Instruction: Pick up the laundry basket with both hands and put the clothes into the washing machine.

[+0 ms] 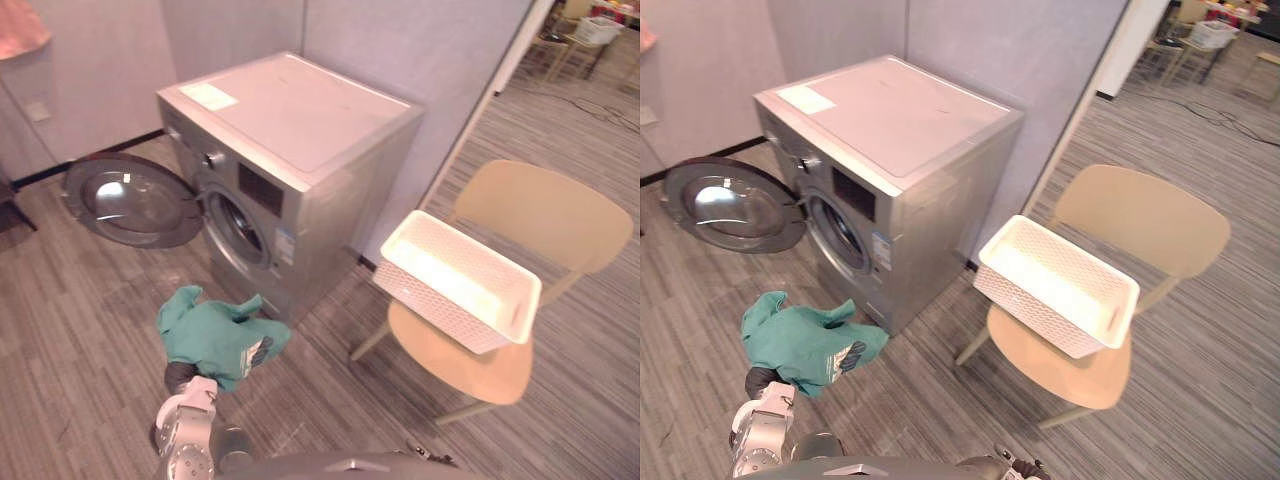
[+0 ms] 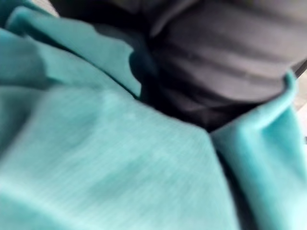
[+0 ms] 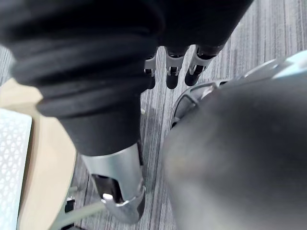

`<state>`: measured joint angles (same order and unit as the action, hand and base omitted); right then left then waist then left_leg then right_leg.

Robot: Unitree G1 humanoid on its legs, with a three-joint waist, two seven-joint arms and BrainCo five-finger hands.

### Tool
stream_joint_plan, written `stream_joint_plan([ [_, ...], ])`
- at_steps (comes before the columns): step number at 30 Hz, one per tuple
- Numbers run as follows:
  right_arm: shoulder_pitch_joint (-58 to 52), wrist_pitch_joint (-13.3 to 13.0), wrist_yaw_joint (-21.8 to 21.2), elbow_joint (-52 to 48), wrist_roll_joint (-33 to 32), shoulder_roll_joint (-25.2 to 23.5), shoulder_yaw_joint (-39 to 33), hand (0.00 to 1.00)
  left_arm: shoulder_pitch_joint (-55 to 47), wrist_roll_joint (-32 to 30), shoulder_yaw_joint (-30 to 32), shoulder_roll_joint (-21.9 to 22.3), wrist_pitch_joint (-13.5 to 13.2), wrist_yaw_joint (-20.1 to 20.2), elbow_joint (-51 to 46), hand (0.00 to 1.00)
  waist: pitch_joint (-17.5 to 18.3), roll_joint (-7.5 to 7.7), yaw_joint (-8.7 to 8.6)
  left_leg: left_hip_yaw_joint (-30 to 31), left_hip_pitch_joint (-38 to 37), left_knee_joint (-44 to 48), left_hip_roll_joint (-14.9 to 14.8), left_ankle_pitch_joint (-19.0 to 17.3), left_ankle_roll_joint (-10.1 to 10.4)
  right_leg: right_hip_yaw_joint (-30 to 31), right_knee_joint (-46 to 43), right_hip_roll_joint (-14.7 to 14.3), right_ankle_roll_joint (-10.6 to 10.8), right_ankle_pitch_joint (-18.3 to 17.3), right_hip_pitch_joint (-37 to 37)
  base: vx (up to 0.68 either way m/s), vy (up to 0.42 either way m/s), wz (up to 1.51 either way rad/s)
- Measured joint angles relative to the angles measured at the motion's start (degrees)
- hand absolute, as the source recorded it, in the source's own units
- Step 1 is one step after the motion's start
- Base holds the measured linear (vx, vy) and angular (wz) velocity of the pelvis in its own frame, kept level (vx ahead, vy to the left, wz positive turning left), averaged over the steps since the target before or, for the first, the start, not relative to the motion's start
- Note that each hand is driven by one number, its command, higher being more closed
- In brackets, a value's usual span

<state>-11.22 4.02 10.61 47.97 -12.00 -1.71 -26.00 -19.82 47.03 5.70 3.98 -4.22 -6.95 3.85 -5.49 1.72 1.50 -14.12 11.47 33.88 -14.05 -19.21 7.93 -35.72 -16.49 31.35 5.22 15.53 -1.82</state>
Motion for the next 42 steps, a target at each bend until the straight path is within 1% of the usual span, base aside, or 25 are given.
stream_joint_plan([
  [2, -0.69, -0.07, -0.06, -1.13, -1.48, -0.1, -0.13, 0.0, -0.11, -1.15, -1.26, -0.15, 0.18, 0.18, -0.12, 1.0, -0.21, -0.51, -0.58, 1.0, -0.9, -3.32, 2.37, 1.75, -1.98, 6.8, -3.64, 0.99, -9.78, 6.66, 2.59, 0.04, 0.211, 0.81],
  [3, -0.96, -0.35, -0.1, -2.19, -1.93, -0.7, -0.61, 0.0, -0.04, -1.92, -1.87, -1.19, 0.17, 0.21, 0.24, 1.0, -0.41, -0.57, -1.27, 4.02, -2.49, -6.72, 3.53, 3.68, -3.13, 17.9, -12.58, -3.61, -6.66, -2.29, 6.33, 0.11, 0.137, 0.81],
  [5, -1.04, -1.12, -0.16, -2.12, -3.55, -2.28, -1.14, 0.0, 0.51, -2.36, -2.76, -2.01, 0.12, 0.24, 1.58, 1.0, -0.64, -0.17, -1.59, 4.84, -4.47, -10.29, 3.92, 5.2, -4.17, 23.54, -21.89, -10.95, -4.44, -13.7, 9.49, 0.12, 0.066, 0.52],
  [7, -0.93, -1.59, -0.73, -2.07, -5.8, -2.4, -1.04, 0.0, 1.91, -3.4, -6.75, -2.73, 0.53, 0.39, 5.2, 1.0, -0.99, 0.42, -2.0, 4.51, -7.18, -14.47, 5.37, 5.71, -4.71, 22.06, -28.19, -19.73, -4.04, -24.76, 14.34, 0.12, -0.01, 0.18],
  [9, -0.46, -1.33, -1.32, -1.93, -6.43, -2.38, -1.05, 0.0, 4.09, -4.57, -10.13, -2.64, 1.62, 1.18, 7.71, 1.0, -1.51, 0.53, -2.67, 3.93, -7.75, -15.6, 5.56, 5.76, -4.8, 17.34, -23.8, -23.19, -3.33, -29.03, 16.31, 0.14, -0.131, 0.35],
  [11, -0.45, -0.94, -1.87, -0.65, -6.5, -2.4, -1.06, 0.0, 5.77, -4.6, -12.39, -2.37, 2.22, 1.77, 8.39, 1.0, -2.04, 1.88, -3.69, 2.93, -8.77, -17.23, 6.29, 6.05, -4.41, 14.5, -11.02, -23.64, -2.2, -29.49, 15.56, 0.17, -0.219, 0.59],
  [12, -0.46, -1.01, -1.92, 0.26, -6.29, -2.44, -1.25, 0.0, 6.61, -4.61, -13.09, -1.48, 2.65, 2.16, 8.53, 1.0, -1.8, 2.18, -4.11, 3.6, -9.59, -18.58, 6.05, 6.91, -2.93, 13.57, -9.44, -24.44, -4.47, -26.25, 14.08, 0.23, -0.249, 0.43],
  [14, -1.36, -1.51, -1.97, 0.25, -6.12, -1.88, -1.91, 0.0, 7.05, -4.6, -14.56, -0.2, 2.61, 2.49, 7.79, 1.0, -1.04, 0.31, -3.68, 4.74, -10.29, -21.13, 4.58, 7.95, -1.19, 12.48, -8.53, -26.26, -5.66, -27.78, 13.59, 0.31, -0.249, 0.27],
  [15, -1.35, -1.58, -1.98, 0.25, -6.18, -1.7, -2.39, 0.0, 7.89, -4.61, -16.17, -0.19, 2.77, 2.6, 8.08, 1.0, -0.73, -0.57, -4.49, 6.67, -10.42, -19.62, 4.09, 7.71, -0.89, 10.52, -8.41, -27.06, -7.34, -29.06, 12.6, 0.33, -0.211, 0.3],
  [16, -1.39, -1.58, -1.97, 0.25, -6.17, -1.68, -2.77, 0.0, 8.05, -4.62, -16.88, -0.21, 2.86, 2.72, 8.07, 1.0, -0.84, -1.01, -4.92, 7.29, -10.55, -17.58, 3.43, 6.9, -0.56, 9.98, -8.13, -27.68, -7.34, -29.61, 11.51, 0.35, -0.203, 0.37],
  [19, -2.16, -1.35, -1.91, 0.06, -5.62, -1.76, -3.81, 0.0, 8.15, -4.59, -19.65, -0.41, 3.02, 4.12, 7.95, 1.0, -0.06, -2.21, -5.43, 7.74, -9.58, -0.17, 0.46, 3.16, 0.29, 8.41, -6.89, -30.4, -8.47, -31.46, 5.73, 0.32, -0.115, 0.12],
  [21, -2.84, -1.34, -1.89, -1.13, -5.63, -1.33, -3.37, 0.0, 8.04, -4.6, -20.07, -0.43, 3.14, 5.05, 7.09, 1.0, 0.86, -3.72, -5.52, 8.39, -4.13, 17.96, -0.91, 9.09, 2.22, 8.71, -4.68, -32.44, -9.3, -32.26, 2.05, 0.36, -0.062, -0.09],
  [23, -2.78, -1.37, -1.8, -2.17, -5.73, -0.84, -2.97, 0.0, 7.99, -4.59, -18.42, -0.36, 3.13, 5.28, 6.07, 1.0, 0.34, -4.36, -4.65, 8.2, -0.43, 27.58, -2.66, 13.04, 1.23, 11.23, -2.62, -33.7, -9.81, -32.56, -0.96, 0.27, 0.038, -0.4],
  [26, -1.88, -1.35, -1.73, -2.23, -6.15, -0.37, -0.54, 0.0, 7.12, -4.58, -15.12, -0.24, 3.13, 5.07, 5.92, 1.0, -0.28, -3.54, -3.42, 6.7, 4.5, 30.41, -2.68, 7.65, -2.72, 16.33, 0.28, -32.64, -8.64, -31.78, -4.93, 0.23, 0.124, -0.93],
  [28, -0.72, -1.32, -1.66, -2.28, -6.18, -0.09, 2.2, 0.0, 7.04, -4.56, -14.18, -0.55, 3.13, 4.56, 6.0, 1.0, -0.38, -2.49, -1.76, 8.89, 7.41, 16.98, -2.76, 5.48, -5.56, 22.09, 0.64, -30.66, -7.52, -31.2, -5.52, 0.23, 0.217, -1.29],
  [30, 0.47, -1.3, -1.64, -2.34, -6.09, -0.36, 4.36, 0.0, 6.81, -4.57, -13.33, -0.61, 3.13, 4.17, 5.99, 1.0, -0.31, -1.67, -1.14, 15.88, 7.0, 2.68, -2.92, 6.31, -5.26, 27.38, 0.43, -29.38, -5.2, -31.11, -5.51, 0.29, 0.32, -1.45],
  [32, 0.38, -1.37, -1.63, -2.77, -5.65, -0.57, 4.51, 0.0, 6.7, -4.6, -13.23, -0.54, 3.11, 3.49, 6.06, 1.0, -0.05, -1.32, -0.17, 23.72, 4.4, -7.19, -3.31, 9.39, -3.15, 32.7, -1.15, -28.14, -1.59, -33.05, -4.51, 0.26, 0.433, -1.51],
  [33, -0.32, -1.28, -1.58, -2.8, -5.54, -0.33, 4.18, 0.0, 6.22, -4.73, -13.45, -0.37, 3.12, 3.42, 6.31, 1.0, 0.65, -1.86, -0.11, 26.15, 3.34, -8.72, -3.51, 12.99, -0.22, 35.52, -2.81, -27.31, 0.89, -34.94, -4.1, 0.24, 0.575, -1.1],
  [34, -1.77, -1.28, -1.53, -3.08, -5.78, -0.46, 2.7, 0.0, 5.33, -5.44, -14.2, -0.35, 3.12, 3.43, 6.26, 1.0, 2.41, -2.48, -0.68, 24.36, 3.23, -8.58, -3.58, 12.21, 6.28, 37.31, -3.55, -26.18, 3.07, -36.55, -3.96, 0.25, 0.609, -0.77],
  [35, -2.07, -1.26, -1.43, -2.18, -5.47, -1.01, 1.88, 0.0, 5.34, -5.91, -14.19, -1.03, 3.14, 3.43, 6.3, 1.0, 3.23, -1.43, -1.5, 22.84, 3.41, -7.4, -2.04, 9.85, 6.45, 37.79, -3.91, -24.11, 4.18, -37.13, -3.96, 0.33, 0.664, -0.38],
  [36, -2.36, 0.07, -1.77, 0.98, -5.28, -1.73, 2.4, 0.0, 5.25, -6.8, -13.77, -2.62, 3.03, 3.39, 6.13, 1.0, 3.8, 2.71, -1.7, 20.04, 3.39, -6.47, 1.48, 8.56, 4.88, 38.81, -4.27, -20.01, 4.29, -35.14, -3.34, 0.32, 0.599, -0.21],
  [37, -2.6, 0.52, -1.72, 2.43, -5.18, -2.05, 2.39, 0.0, 5.42, -7.09, -14.03, -3.5, 3.05, 3.4, 6.09, 1.0, 4.41, 3.64, -1.62, 18.91, 4.13, -5.53, 2.78, 7.92, 3.64, 38.83, -4.39, -18.81, 3.55, -30.23, -1.99, 0.3, 0.567, -0.26],
  [40, -2.3, 0.52, -1.82, 2.45, -5.48, -2.22, 1.43, 0.0, 5.77, -8.83, -14.99, -4.09, 3.02, 3.47, 5.74, 1.0, 4.38, 3.62, -1.49, 14.85, 2.56, -6.86, 3.66, 7.42, 0.97, 37.85, -7.17, -16.78, 1.33, -20.94, 2.25, 0.14, 0.405, -0.52],
  [41, -1.7, 0.08, -1.81, 2.4, -5.53, -2.34, 0.71, 0.0, 5.73, -9.12, -15.19, -4.14, 3.02, 3.47, 5.68, 1.0, 4.35, 3.54, -0.72, 11.06, -0.22, -9.48, 4.0, 7.91, -0.37, 35.86, -10.03, -15.26, -1.59, -17.25, 5.05, 0.08, 0.338, -1.07],
  [42, -1.2, -0.14, -1.84, 2.39, -5.3, -2.32, 0.35, 0.0, 5.68, -9.15, -15.18, -4.29, 2.96, 3.46, 5.52, 1.0, 4.28, 3.4, -0.94, 8.72, -2.94, -12.51, 4.14, 8.84, -1.64, 32.5, -14.83, -14.73, -1.84, -18.09, 7.81, 0.07, 0.287, -1.0],
])
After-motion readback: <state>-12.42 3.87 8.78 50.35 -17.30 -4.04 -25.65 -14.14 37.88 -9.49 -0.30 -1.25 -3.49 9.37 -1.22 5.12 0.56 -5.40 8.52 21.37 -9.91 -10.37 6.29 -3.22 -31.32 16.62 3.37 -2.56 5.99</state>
